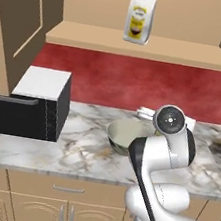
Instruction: Pick the egg and butter from the fridge and place them by the bowl for mixing.
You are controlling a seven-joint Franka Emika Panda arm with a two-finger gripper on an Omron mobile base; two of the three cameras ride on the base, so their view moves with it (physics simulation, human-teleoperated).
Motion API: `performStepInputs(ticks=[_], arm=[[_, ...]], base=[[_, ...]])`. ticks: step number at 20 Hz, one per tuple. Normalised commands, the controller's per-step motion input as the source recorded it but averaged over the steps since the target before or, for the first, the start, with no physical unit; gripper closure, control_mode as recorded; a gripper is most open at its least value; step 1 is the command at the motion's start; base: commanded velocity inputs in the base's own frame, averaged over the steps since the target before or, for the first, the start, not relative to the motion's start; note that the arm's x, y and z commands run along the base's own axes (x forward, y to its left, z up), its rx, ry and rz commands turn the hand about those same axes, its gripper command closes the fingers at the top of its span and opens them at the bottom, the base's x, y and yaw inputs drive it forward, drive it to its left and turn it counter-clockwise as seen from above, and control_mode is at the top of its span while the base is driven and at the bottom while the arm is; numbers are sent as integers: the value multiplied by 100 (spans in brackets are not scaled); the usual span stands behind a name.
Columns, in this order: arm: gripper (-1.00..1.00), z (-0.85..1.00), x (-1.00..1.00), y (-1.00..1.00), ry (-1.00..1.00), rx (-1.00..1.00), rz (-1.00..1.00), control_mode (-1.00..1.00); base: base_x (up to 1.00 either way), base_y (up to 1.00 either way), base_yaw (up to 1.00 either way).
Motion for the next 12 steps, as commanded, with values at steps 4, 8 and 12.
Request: performStepInputs(ticks=[4, 8, 12], arm=[[100, 0, 0, 0, 0, 0, 0, 100], [100, 0, 0, 0, 0, 0, 0, 100], [100, 0, 0, 0, 0, 0, 0, 100]], base=[[1, -1, -29], [-13, -15, -35], [-16, -6, -29]])
